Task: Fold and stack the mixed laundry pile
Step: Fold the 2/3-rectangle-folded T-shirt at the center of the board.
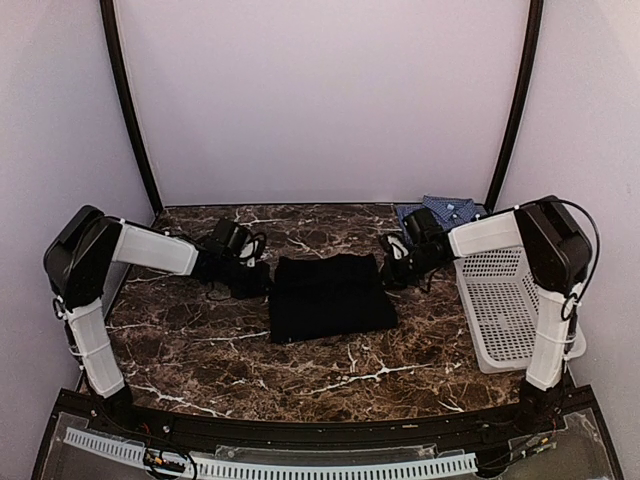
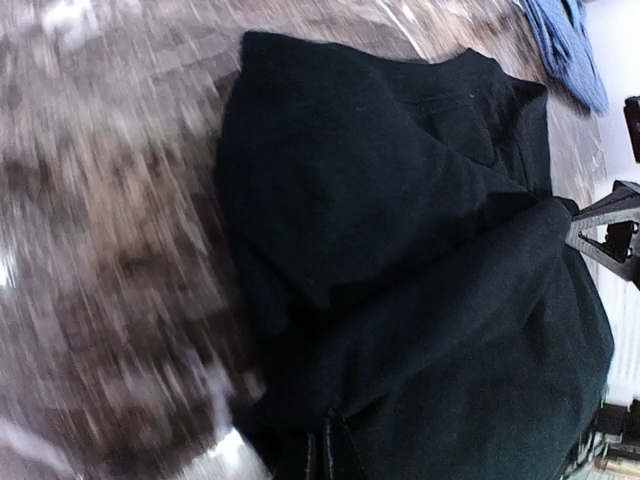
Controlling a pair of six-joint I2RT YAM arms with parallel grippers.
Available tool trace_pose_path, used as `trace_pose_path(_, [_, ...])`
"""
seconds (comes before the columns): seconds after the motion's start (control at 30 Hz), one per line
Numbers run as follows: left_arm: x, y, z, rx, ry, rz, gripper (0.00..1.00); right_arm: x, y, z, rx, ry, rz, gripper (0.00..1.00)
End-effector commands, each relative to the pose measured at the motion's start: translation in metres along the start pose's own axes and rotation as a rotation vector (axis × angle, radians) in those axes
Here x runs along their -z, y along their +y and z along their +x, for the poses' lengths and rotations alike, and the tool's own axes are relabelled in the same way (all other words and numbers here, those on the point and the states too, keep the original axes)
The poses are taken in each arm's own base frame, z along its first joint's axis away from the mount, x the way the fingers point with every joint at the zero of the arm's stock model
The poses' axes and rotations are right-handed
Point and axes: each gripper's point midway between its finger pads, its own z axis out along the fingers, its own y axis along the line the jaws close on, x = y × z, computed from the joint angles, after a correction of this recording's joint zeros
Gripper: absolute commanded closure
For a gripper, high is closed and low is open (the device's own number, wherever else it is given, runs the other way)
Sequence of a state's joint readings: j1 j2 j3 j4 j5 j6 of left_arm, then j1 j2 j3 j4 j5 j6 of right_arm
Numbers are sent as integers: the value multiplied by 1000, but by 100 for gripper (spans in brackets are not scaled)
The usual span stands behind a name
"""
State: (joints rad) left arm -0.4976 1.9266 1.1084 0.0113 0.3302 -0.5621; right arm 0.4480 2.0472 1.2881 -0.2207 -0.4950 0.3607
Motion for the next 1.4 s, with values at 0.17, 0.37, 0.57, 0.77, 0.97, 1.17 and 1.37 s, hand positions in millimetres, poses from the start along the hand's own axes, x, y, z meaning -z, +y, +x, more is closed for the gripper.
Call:
trace_pose_path(0.17, [83,-36,29,-23,-87,47,100,71,59,43,30,-74,-53,100])
trace_pose_path(0.37, [120,-64,2,-93,-175,75,100,101,76,23,102,-102,-24,100])
trace_pose_path(0.57, [109,-62,-36,-114,-207,42,100,90,54,-13,117,-121,26,100])
trace_pose_path(0.77, [51,-31,-70,-80,-227,46,100,39,13,-44,100,-127,30,100])
trace_pose_path(0.97, [-5,-5,-76,-62,-171,34,100,-6,-12,-57,65,-106,16,100])
trace_pose_path(1.17, [-12,12,-43,-15,-94,11,100,-10,-18,-31,28,-60,16,100])
trace_pose_path(1.37, [11,19,28,-1,-7,-40,100,-1,1,43,8,31,7,100])
